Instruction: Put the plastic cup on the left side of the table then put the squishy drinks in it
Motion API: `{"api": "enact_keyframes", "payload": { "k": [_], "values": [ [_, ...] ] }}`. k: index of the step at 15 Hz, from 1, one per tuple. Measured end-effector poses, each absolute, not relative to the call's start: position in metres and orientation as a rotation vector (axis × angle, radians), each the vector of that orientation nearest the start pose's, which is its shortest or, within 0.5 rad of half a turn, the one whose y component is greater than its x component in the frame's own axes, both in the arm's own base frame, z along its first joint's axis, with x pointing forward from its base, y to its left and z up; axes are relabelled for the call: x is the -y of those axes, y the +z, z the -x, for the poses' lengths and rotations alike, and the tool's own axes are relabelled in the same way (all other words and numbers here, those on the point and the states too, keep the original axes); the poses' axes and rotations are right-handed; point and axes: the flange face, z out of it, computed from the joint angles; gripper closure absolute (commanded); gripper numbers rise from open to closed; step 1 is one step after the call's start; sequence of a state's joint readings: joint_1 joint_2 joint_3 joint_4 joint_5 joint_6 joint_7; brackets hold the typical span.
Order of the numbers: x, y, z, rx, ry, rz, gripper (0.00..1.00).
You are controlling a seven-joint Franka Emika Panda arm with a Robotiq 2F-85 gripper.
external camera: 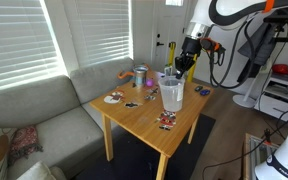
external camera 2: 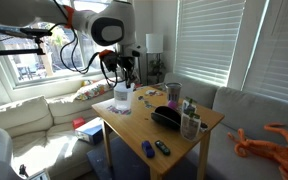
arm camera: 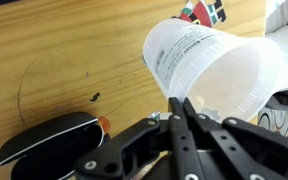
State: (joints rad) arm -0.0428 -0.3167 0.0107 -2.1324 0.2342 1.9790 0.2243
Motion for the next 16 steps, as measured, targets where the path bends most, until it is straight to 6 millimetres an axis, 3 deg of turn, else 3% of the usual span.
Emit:
{"api": "enact_keyframes", "payload": {
  "k": [2,3,5,8,12,14,16],
  "values": [
    [0.0,0.549,-0.476,-0.474,-0.223,2.864,0.99],
    [0.0,0.546,-0.475,-0.471,-0.228,2.867,0.71],
    [-0.001,0.539,-0.474,-0.464,-0.234,2.874,0.65],
    [-0.002,0.536,-0.473,-0.461,-0.25,2.879,0.45],
    [0.01,0.563,-0.463,-0.477,-0.354,2.888,0.17],
    [0.033,0.586,-0.451,-0.559,-0.442,2.907,0.03],
    [0.067,0.603,-0.436,-0.707,-0.505,2.915,0.0]
  ]
}}
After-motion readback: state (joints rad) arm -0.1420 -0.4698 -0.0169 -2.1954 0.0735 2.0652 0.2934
